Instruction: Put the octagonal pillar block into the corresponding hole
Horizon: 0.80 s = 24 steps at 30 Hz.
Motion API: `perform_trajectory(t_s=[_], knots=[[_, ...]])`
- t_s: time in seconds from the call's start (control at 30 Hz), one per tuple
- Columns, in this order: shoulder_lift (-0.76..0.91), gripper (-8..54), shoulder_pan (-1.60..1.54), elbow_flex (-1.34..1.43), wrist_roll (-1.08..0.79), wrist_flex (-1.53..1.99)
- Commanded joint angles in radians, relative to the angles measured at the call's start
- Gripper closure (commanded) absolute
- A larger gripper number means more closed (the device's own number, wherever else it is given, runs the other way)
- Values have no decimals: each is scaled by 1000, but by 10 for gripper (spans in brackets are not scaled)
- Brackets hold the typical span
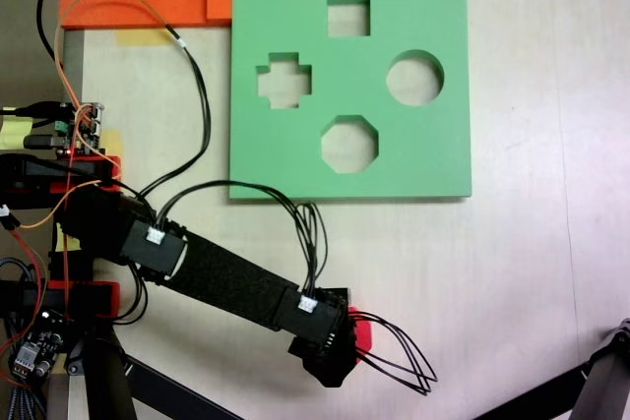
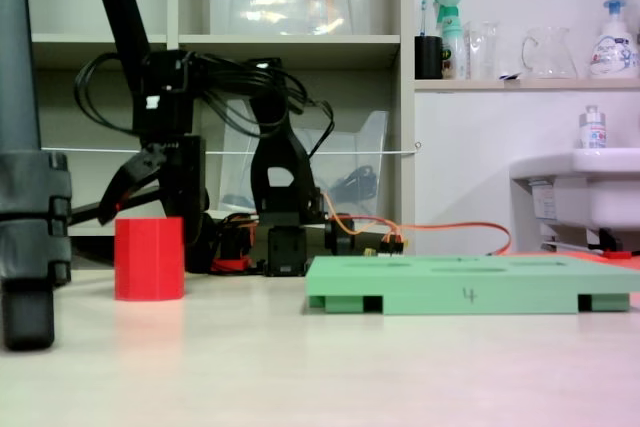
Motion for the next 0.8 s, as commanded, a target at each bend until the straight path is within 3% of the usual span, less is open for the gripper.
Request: perform_trajectory(t_s=[0.0, 0.4, 0.47, 0.53, 0.57, 0.77], knots=[[8, -64, 12, -52, 5, 0], [-3, -23, 2, -75, 5, -17], [-2, 18, -3, -75, 3, -17], [-3, 131, -6, -74, 5, -14], [-6, 152, -5, -69, 6, -9], [-60, 192, 2, -67, 81, 29]])
